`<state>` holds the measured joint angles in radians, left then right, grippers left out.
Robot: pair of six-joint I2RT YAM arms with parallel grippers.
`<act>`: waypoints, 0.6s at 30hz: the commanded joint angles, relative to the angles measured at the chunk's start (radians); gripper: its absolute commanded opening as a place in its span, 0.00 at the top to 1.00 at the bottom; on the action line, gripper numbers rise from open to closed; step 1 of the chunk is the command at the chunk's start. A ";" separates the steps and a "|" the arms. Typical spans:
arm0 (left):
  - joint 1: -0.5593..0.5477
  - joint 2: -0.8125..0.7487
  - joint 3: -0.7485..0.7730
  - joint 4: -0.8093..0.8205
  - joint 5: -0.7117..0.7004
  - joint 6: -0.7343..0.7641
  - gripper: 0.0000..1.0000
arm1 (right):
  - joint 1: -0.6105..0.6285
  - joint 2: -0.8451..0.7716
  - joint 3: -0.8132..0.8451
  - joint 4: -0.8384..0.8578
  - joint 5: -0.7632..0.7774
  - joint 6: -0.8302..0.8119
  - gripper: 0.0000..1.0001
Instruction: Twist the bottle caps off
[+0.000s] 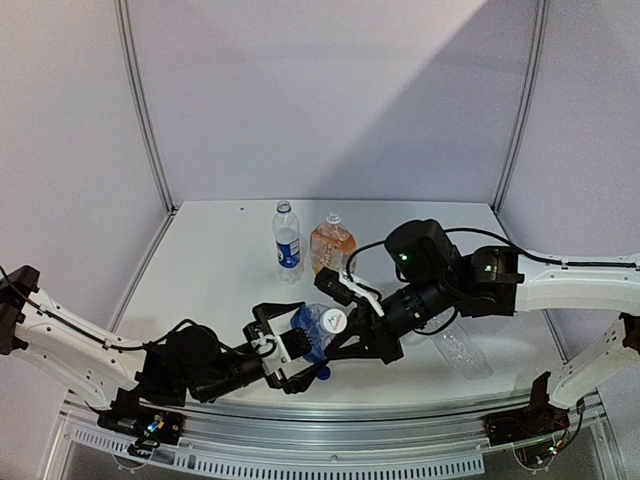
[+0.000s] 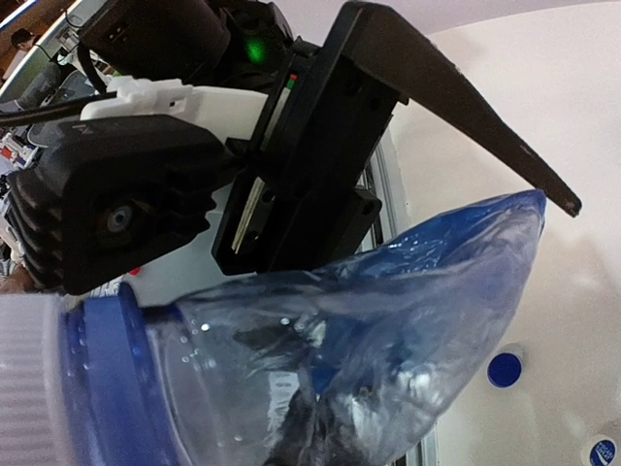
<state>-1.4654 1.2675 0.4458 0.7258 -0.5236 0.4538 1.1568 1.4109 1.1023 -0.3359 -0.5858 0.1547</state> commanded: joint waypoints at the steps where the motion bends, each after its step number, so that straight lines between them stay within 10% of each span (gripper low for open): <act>1: 0.014 -0.017 0.017 -0.016 0.024 -0.035 0.01 | 0.030 -0.002 0.014 -0.023 -0.042 -0.015 1.00; 10: 0.025 -0.026 0.015 -0.063 0.047 -0.018 0.27 | 0.035 -0.014 0.013 -0.027 -0.006 -0.024 0.97; 18: 0.062 -0.082 -0.006 -0.179 -0.024 -0.023 0.37 | 0.034 -0.099 0.005 -0.102 0.177 -0.044 0.52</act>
<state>-1.4361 1.2339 0.4477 0.6334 -0.4950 0.4355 1.1851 1.3869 1.1019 -0.3672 -0.5224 0.1310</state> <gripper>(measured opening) 0.898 0.388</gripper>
